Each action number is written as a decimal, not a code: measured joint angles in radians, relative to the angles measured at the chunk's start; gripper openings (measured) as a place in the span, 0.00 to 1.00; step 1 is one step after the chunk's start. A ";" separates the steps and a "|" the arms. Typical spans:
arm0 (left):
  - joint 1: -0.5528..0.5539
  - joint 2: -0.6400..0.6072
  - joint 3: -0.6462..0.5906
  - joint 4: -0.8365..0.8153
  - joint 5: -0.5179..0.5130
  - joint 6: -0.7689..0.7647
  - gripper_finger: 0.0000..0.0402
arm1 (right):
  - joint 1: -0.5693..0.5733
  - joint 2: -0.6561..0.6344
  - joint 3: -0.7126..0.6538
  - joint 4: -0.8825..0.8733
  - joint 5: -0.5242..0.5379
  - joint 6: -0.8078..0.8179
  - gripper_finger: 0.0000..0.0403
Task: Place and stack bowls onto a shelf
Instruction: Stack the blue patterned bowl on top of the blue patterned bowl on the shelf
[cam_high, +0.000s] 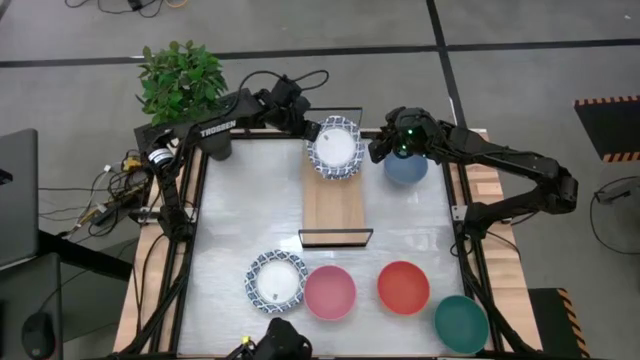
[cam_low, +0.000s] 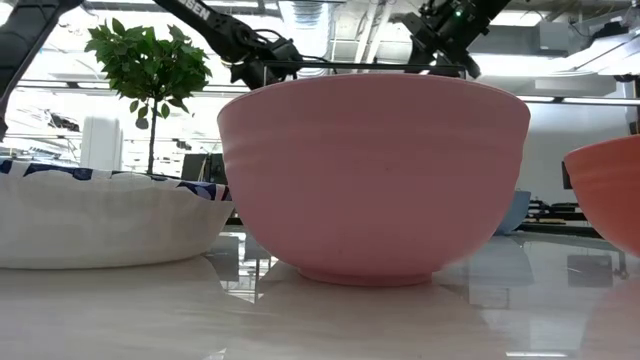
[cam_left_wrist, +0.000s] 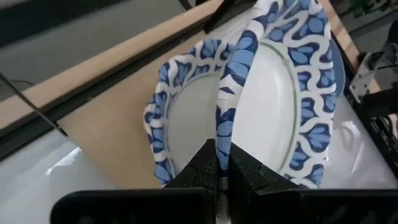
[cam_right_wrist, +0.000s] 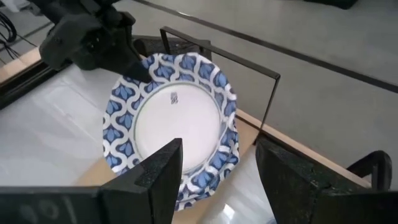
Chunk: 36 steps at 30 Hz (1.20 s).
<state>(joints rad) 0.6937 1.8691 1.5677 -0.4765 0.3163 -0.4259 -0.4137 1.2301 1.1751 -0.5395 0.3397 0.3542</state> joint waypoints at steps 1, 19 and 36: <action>0.000 0.000 0.000 0.001 -0.006 0.006 0.00 | 0.000 0.000 0.000 -0.004 0.000 0.000 0.57; -0.016 -0.001 0.000 -0.003 -0.014 0.054 0.41 | 0.000 0.000 0.000 -0.007 0.000 0.003 0.57; 0.006 -0.003 0.006 -0.181 -0.142 0.240 0.62 | 0.000 0.000 0.000 -0.007 0.000 0.003 0.57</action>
<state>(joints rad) 0.7000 1.8664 1.5742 -0.6575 0.1746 -0.1859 -0.4140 1.2301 1.1748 -0.5468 0.3393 0.3576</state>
